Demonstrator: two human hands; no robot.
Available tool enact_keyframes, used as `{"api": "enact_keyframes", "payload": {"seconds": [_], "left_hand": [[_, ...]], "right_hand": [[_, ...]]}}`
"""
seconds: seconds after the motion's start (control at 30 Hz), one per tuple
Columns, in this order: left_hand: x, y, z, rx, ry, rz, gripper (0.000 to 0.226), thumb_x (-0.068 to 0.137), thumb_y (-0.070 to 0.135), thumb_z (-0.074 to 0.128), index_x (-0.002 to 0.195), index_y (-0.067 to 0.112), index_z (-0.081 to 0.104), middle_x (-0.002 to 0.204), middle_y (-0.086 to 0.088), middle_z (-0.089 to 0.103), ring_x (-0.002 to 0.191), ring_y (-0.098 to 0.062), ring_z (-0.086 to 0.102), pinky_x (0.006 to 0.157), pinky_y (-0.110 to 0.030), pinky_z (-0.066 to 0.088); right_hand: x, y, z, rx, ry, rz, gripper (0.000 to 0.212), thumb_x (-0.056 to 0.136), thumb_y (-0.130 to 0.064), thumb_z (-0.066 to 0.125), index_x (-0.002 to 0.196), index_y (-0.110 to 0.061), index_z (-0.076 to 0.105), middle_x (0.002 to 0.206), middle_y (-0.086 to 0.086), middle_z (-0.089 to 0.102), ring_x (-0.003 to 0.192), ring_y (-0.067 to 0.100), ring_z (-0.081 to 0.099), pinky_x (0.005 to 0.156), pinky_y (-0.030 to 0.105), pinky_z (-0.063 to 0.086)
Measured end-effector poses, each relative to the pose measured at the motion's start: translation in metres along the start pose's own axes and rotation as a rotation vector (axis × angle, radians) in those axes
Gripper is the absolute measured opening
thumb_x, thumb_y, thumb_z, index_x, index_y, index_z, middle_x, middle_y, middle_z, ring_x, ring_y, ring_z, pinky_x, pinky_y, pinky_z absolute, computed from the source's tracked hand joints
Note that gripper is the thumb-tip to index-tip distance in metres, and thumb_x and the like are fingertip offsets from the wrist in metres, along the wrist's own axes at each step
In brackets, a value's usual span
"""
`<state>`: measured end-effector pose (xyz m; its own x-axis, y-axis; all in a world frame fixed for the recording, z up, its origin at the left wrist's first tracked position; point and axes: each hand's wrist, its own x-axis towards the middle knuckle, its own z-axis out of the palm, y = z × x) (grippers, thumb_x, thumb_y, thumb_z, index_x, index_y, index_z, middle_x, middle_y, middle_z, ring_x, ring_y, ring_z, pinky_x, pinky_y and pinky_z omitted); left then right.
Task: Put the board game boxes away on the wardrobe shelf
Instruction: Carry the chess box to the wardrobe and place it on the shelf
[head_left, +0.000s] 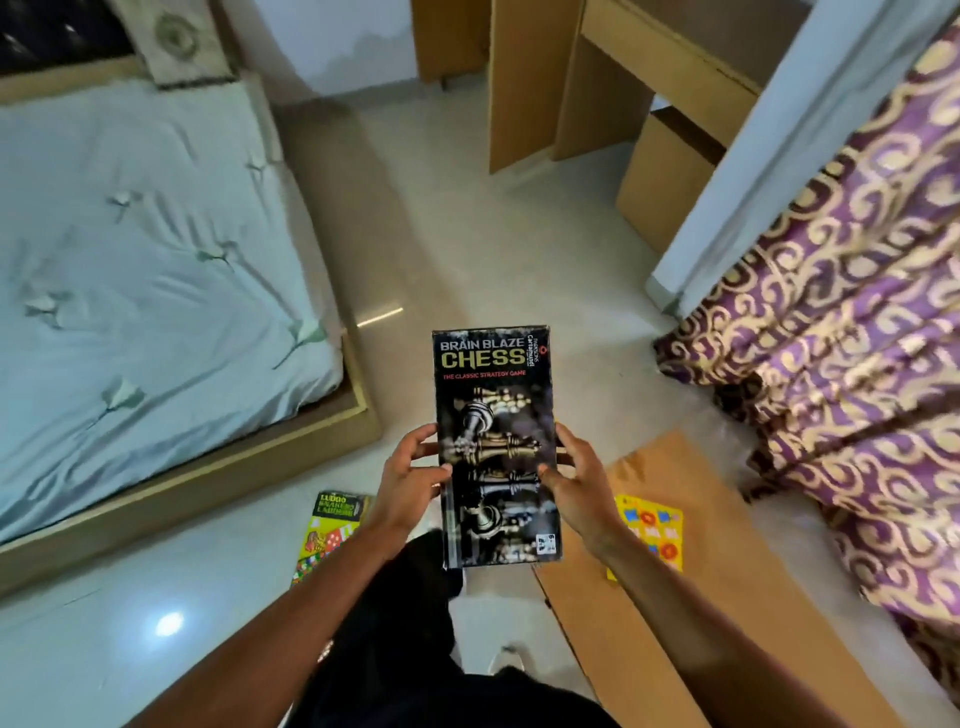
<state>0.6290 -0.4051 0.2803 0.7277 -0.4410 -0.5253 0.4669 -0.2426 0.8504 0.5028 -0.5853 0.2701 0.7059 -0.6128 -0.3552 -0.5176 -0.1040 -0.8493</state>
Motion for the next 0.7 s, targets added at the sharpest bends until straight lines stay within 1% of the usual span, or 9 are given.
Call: {"api": "enact_keyframes", "payload": {"seconds": [0.1, 0.17, 0.27, 0.37, 0.43, 0.5, 0.57, 0.63, 0.7], "left_hand": [[0.062, 0.027, -0.013, -0.025, 0.017, -0.004, 0.055, 0.087, -0.011, 0.053, 0.130, 0.024, 0.051, 0.120, -0.012, 0.060, 0.090, -0.016, 0.062, 0.069, -0.028, 0.049], [0.111, 0.048, -0.025, -0.035, 0.021, -0.014, 0.056, 0.087, -0.012, 0.052, 0.130, 0.024, 0.050, 0.122, -0.015, 0.059, 0.092, -0.016, 0.061, 0.070, -0.030, 0.049], [0.172, 0.084, -0.045, -0.031, 0.046, -0.017, 0.057, 0.087, -0.010, 0.054, 0.133, 0.023, 0.050, 0.124, -0.015, 0.058, 0.094, -0.018, 0.061, 0.071, -0.031, 0.048], [0.241, 0.136, -0.069, -0.037, 0.079, -0.017, 0.058, 0.087, -0.009, 0.054, 0.135, 0.022, 0.050, 0.122, -0.014, 0.061, 0.099, -0.023, 0.063, 0.072, -0.032, 0.050], [0.281, 0.164, -0.079, -0.036, 0.107, -0.007, 0.058, 0.085, -0.010, 0.055, 0.133, 0.023, 0.052, 0.121, -0.014, 0.062, 0.102, -0.026, 0.064, 0.074, -0.033, 0.053], [0.323, 0.195, -0.089, -0.025, 0.113, 0.016, 0.060, 0.084, -0.010, 0.057, 0.133, 0.024, 0.053, 0.121, -0.014, 0.062, 0.101, -0.027, 0.066, 0.076, -0.036, 0.055], [0.373, 0.226, -0.099, -0.024, 0.117, 0.044, 0.061, 0.083, -0.012, 0.059, 0.134, 0.021, 0.052, 0.121, -0.015, 0.061, 0.097, -0.025, 0.068, 0.076, -0.038, 0.058], [0.413, 0.255, -0.105, -0.022, 0.116, 0.069, 0.062, 0.083, -0.014, 0.059, 0.136, 0.016, 0.051, 0.119, -0.016, 0.061, 0.091, -0.023, 0.068, 0.070, -0.034, 0.058], [0.466, 0.285, -0.110, -0.007, 0.138, 0.088, 0.061, 0.082, -0.013, 0.061, 0.135, 0.016, 0.051, 0.117, -0.016, 0.062, 0.090, -0.022, 0.069, 0.069, -0.033, 0.058]], "right_hand": [[0.071, -0.029, 0.015, -0.021, -0.029, -0.028, 0.060, 0.091, -0.008, 0.062, 0.146, -0.015, 0.040, 0.143, 0.005, 0.046, 0.132, 0.016, 0.043, 0.111, 0.029, 0.035], [0.123, -0.049, 0.030, -0.017, -0.042, -0.025, 0.059, 0.091, -0.008, 0.061, 0.146, -0.016, 0.041, 0.145, 0.003, 0.045, 0.131, 0.012, 0.042, 0.109, 0.027, 0.033], [0.187, -0.083, 0.050, -0.007, -0.052, -0.028, 0.058, 0.091, -0.008, 0.061, 0.145, -0.017, 0.042, 0.146, 0.003, 0.046, 0.128, 0.009, 0.042, 0.109, 0.027, 0.034], [0.260, -0.132, 0.071, -0.013, -0.063, -0.041, 0.058, 0.091, -0.007, 0.061, 0.145, -0.018, 0.043, 0.144, 0.001, 0.048, 0.126, 0.007, 0.043, 0.107, 0.026, 0.037], [0.304, -0.160, 0.079, -0.014, -0.053, -0.048, 0.058, 0.090, -0.006, 0.062, 0.143, -0.020, 0.045, 0.142, 0.000, 0.050, 0.128, 0.010, 0.046, 0.108, 0.030, 0.041], [0.350, -0.189, 0.086, -0.021, -0.054, -0.057, 0.057, 0.090, -0.006, 0.061, 0.143, -0.021, 0.046, 0.141, -0.001, 0.050, 0.127, 0.009, 0.047, 0.105, 0.027, 0.041], [0.405, -0.216, 0.093, -0.028, -0.057, -0.069, 0.056, 0.090, -0.007, 0.061, 0.143, -0.021, 0.046, 0.141, -0.002, 0.050, 0.126, 0.009, 0.047, 0.102, 0.024, 0.040], [0.449, -0.238, 0.098, -0.028, -0.061, -0.079, 0.056, 0.091, -0.009, 0.062, 0.143, -0.022, 0.046, 0.140, -0.002, 0.050, 0.128, 0.012, 0.048, 0.106, 0.029, 0.042], [0.506, -0.260, 0.105, -0.024, -0.072, -0.094, 0.056, 0.091, -0.010, 0.062, 0.143, -0.023, 0.046, 0.140, -0.001, 0.051, 0.128, 0.016, 0.049, 0.108, 0.034, 0.043]]}}
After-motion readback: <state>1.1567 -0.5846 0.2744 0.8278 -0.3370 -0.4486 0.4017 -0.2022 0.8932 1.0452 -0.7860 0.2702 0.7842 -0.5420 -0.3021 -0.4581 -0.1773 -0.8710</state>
